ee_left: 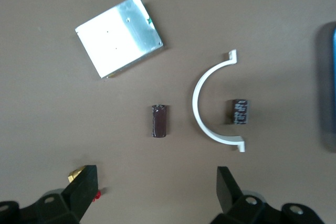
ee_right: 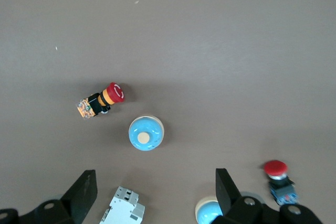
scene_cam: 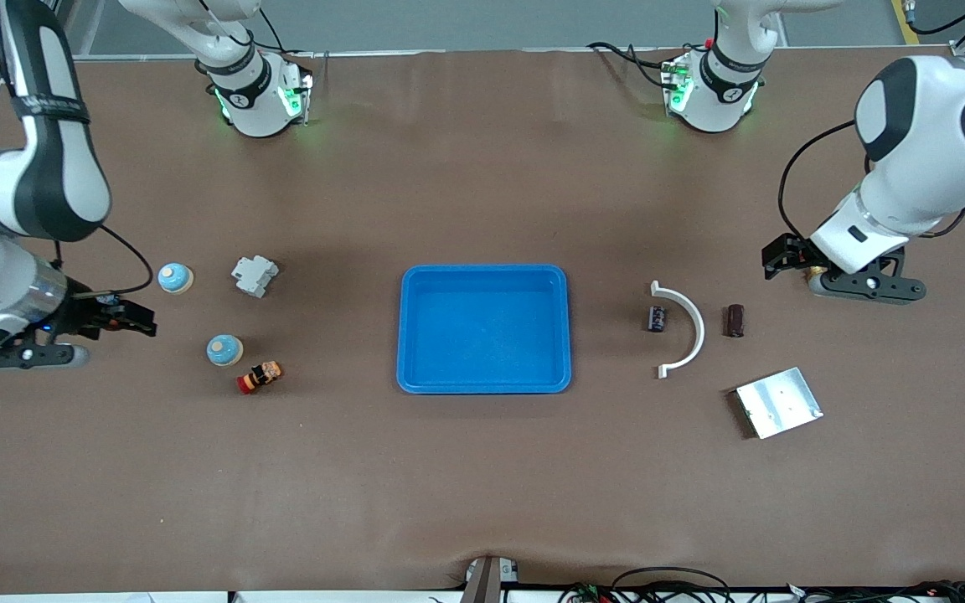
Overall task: Place electrolytic capacitor and blue bell in tray
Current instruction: 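Grasp the brown capacitor with the left gripper while the right gripper grasps bell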
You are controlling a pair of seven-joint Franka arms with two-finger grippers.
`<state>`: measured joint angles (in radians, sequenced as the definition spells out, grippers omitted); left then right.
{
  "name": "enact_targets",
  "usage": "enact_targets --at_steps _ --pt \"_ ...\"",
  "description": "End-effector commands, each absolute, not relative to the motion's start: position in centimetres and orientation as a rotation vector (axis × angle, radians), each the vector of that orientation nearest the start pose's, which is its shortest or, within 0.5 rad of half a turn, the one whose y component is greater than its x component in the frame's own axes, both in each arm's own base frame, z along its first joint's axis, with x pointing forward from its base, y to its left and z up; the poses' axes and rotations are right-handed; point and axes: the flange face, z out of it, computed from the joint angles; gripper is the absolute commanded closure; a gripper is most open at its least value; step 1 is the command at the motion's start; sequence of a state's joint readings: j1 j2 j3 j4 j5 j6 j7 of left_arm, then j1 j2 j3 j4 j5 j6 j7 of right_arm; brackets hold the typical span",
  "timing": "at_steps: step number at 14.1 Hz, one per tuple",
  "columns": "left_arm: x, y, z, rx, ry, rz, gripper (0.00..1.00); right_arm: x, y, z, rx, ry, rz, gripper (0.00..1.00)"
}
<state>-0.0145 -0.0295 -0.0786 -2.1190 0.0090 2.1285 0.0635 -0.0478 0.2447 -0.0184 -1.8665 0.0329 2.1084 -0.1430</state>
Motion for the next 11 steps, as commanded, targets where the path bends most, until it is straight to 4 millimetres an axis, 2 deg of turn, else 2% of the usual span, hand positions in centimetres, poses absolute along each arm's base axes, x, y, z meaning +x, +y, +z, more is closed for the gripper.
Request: enact_targets --at_steps 1,2,5,7,11 --pt "51.7 -4.5 39.4 -3.085 0.308 -0.142 0.0 61.6 -1.9 34.6 -3.137 -0.194 -0.014 0.0" --pt "51.4 -4.4 37.7 -3.087 0.306 -0.154 0.0 61.7 -1.3 33.3 -3.18 -0.277 -0.039 0.0" --pt "51.4 -3.3 33.4 -3.097 0.279 -0.165 0.0 62.0 -1.2 29.7 -3.191 -0.311 -0.018 0.0" --pt "51.7 -3.3 30.2 -3.104 0.281 -0.17 0.0 61.7 0.9 27.4 -3.186 -0.351 -0.008 0.0" --pt "51.8 -2.7 25.1 -3.117 0.256 -0.193 0.0 61.3 -0.3 23.8 -3.185 -0.35 0.075 0.0"
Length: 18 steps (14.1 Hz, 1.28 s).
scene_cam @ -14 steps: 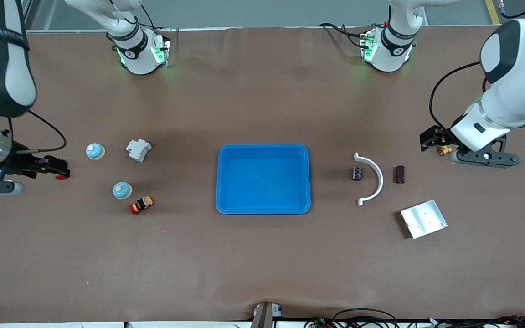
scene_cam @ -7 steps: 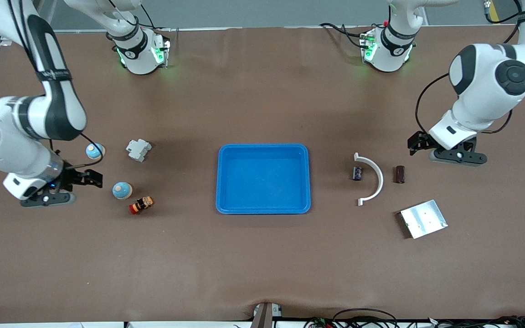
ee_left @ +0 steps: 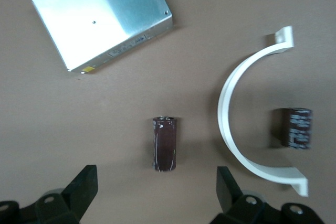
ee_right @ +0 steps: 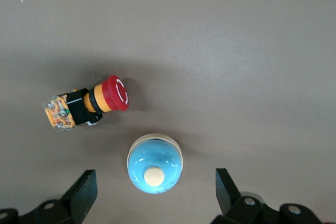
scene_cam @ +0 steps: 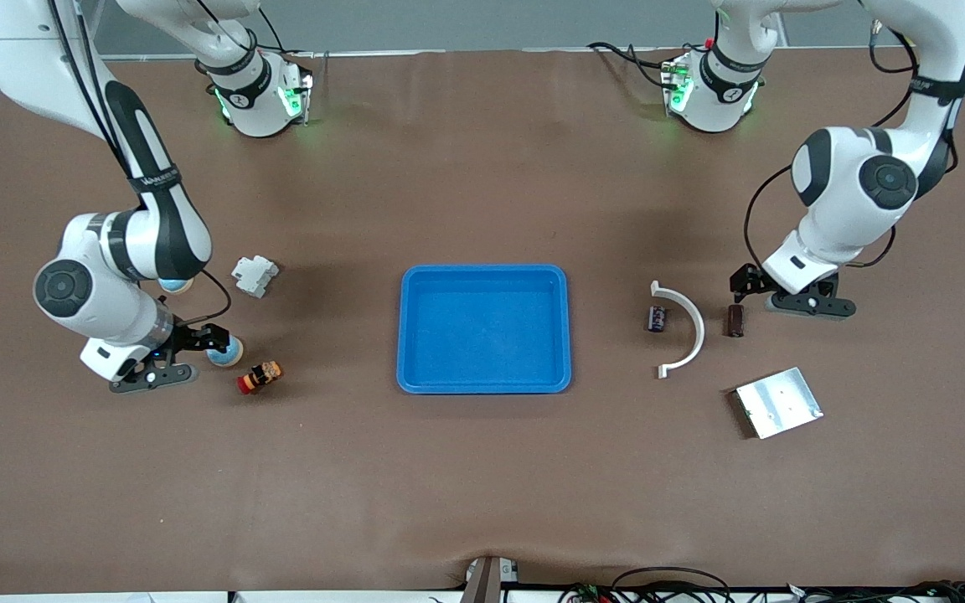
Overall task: Place electrolytic capacitor and blue bell in tray
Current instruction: 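Grasp the brown capacitor with the left gripper while the right gripper grasps bell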
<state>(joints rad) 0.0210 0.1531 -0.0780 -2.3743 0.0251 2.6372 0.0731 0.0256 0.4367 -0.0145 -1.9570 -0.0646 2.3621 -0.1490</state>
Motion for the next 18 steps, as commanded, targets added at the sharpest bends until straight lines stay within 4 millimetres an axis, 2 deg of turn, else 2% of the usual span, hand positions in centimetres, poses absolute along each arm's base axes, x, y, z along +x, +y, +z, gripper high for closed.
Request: enact_targets --at_steps 1,4,6,7,10,15,16,17,18 --pt "51.8 -2.7 23.7 -3.121 0.256 -0.192 0.0 61.2 0.0 23.0 -3.183 -0.358 0.091 0.0" --pt "51.7 -3.0 20.2 -3.13 0.258 -0.2 0.0 61.1 -0.5 21.4 -3.181 -0.345 0.109 0.0" --pt "51.5 -3.2 19.1 -3.131 0.267 -0.225 0.0 61.1 -0.8 19.9 -3.18 -0.336 0.094 0.0" --pt "51.4 -3.2 18.5 -3.131 0.269 -0.232 0.0 61.1 -0.7 19.8 -3.178 -0.341 0.094 0.0" --pt "51.3 -3.1 17.8 -3.123 0.294 -0.247 0.0 60.8 -0.1 18.3 -3.169 -0.344 0.126 0.0" --pt "51.4 -2.7 17.8 -3.116 0.297 -0.246 0.0 60.6 -0.2 17.5 -3.166 -0.338 0.133 0.0" --pt "51.3 -2.8 17.8 -3.118 0.292 -0.246 0.06 60.7 -0.3 17.4 -3.164 -0.329 0.133 0.0" --pt "51.4 -2.7 17.8 -3.117 0.29 -0.246 0.33 60.7 0.0 17.3 -3.158 -0.322 0.136 0.0" --pt "51.4 -2.7 17.8 -3.117 0.29 -0.246 0.74 60.7 -0.2 17.4 -3.157 -0.315 0.134 0.0"
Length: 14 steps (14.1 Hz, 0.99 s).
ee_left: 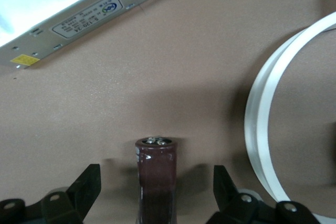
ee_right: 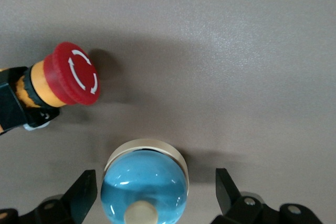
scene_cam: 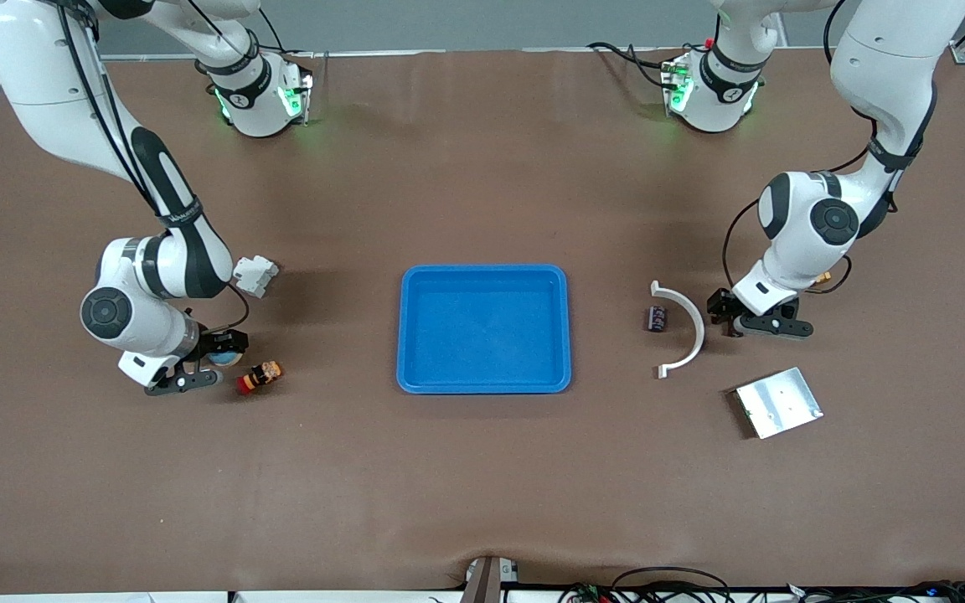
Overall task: Place electrolytic capacitor and blue bell in tray
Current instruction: 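Grasp the brown capacitor with the left gripper while the right gripper grasps bell, then carry the capacitor and blue bell over the blue tray with both grippers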
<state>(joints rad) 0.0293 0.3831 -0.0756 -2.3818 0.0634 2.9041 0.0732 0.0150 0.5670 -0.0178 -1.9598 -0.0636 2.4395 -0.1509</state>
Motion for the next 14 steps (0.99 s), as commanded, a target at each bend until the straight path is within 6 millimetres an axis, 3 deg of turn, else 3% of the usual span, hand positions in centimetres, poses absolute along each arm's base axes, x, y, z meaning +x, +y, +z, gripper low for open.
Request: enact_targets --at_steps 1,3,8,10,12,14 --pt "51.3 -2.8 17.7 -3.117 0.294 -0.244 1.0 60.7 -0.2 17.3 -3.157 -0.318 0.136 0.0" --pt "51.2 -2.7 17.7 -3.117 0.297 -0.239 1.0 60.7 -0.2 17.3 -3.152 -0.304 0.135 0.1" --pt "51.3 -0.7 18.3 -3.121 0.222 -0.203 1.0 60.6 -0.3 17.3 -3.131 -0.252 0.15 0.46" --pt "51.6 0.2 19.6 -3.125 0.096 -0.231 1.0 60.6 0.4 18.0 -3.127 -0.259 0.154 0.63" --pt "52.0 0.5 20.9 -3.132 -0.227 -0.194 1.0 60.8 -0.2 19.4 -3.121 -0.251 0.2 0.64" --pt "52.6 -0.2 23.4 -3.112 -0.395 -0.156 1.0 60.9 1.4 21.5 -3.118 -0.27 0.209 0.77"
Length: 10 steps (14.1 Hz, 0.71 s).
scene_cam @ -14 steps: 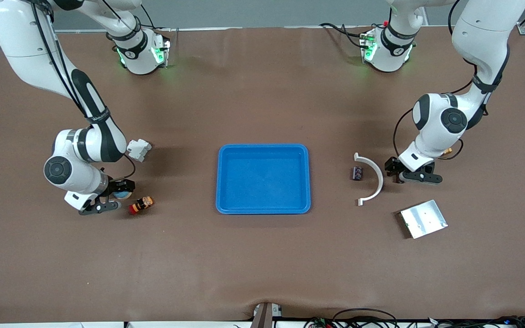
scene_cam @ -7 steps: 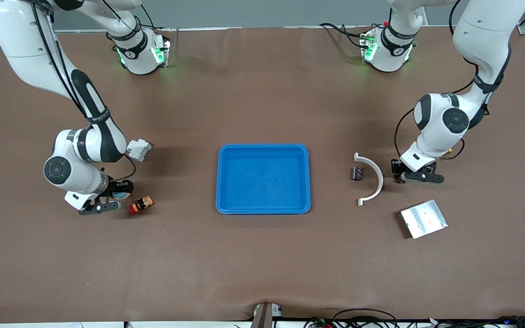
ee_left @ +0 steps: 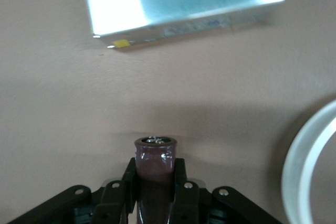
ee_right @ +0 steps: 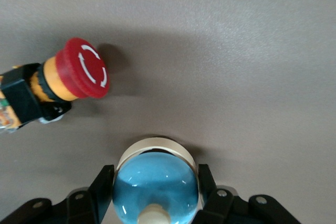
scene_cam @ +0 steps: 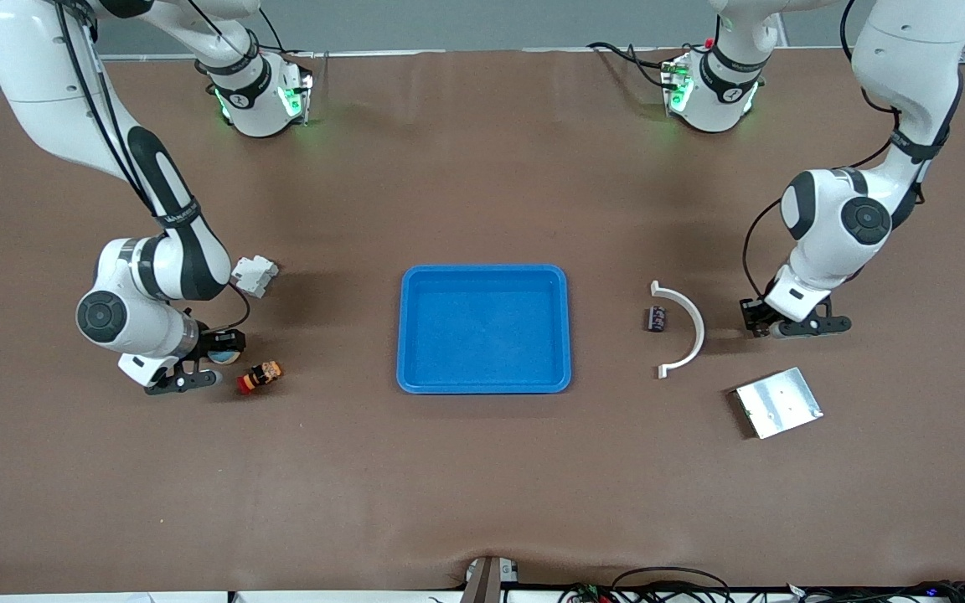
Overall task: Place electrolytic capacitor and blue bell in tray
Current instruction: 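Carry the capacitor and blue bell over the blue tray with both grippers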
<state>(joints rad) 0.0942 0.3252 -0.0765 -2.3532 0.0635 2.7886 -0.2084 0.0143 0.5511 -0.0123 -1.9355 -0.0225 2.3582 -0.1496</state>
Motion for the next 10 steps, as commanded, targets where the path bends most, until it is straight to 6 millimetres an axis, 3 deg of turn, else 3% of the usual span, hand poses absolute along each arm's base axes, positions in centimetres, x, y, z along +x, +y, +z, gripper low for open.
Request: enact_targets --at_steps 1,2,3,4,7,10 --pt "53.5 -0.3 25.5 -3.106 -0.469 -0.206 1.0 60.8 3.2 22.4 -3.111 -0.3 0.208 0.8" --pt "53.8 -0.8 27.0 -3.09 -0.58 -0.195 1.0 60.9 4.1 23.2 -3.117 -0.269 0.194 0.85" --pt "54.4 -2.3 29.0 -3.071 -0.689 -0.172 1.0 60.8 6.4 23.7 -3.118 -0.229 0.197 0.91" --pt "54.8 -4.7 30.6 -3.045 -0.791 -0.108 1.0 60.7 9.9 24.9 -3.117 -0.167 0.191 1.0" --pt "56.2 -11.5 35.0 -2.923 -1.154 -0.024 1.0 60.5 19.8 27.9 -3.13 0.088 0.168 1.0" --pt "56.1 -18.4 35.8 -2.804 -1.507 -0.013 1.0 58.5 29.7 28.5 -3.097 0.257 0.134 1.0"
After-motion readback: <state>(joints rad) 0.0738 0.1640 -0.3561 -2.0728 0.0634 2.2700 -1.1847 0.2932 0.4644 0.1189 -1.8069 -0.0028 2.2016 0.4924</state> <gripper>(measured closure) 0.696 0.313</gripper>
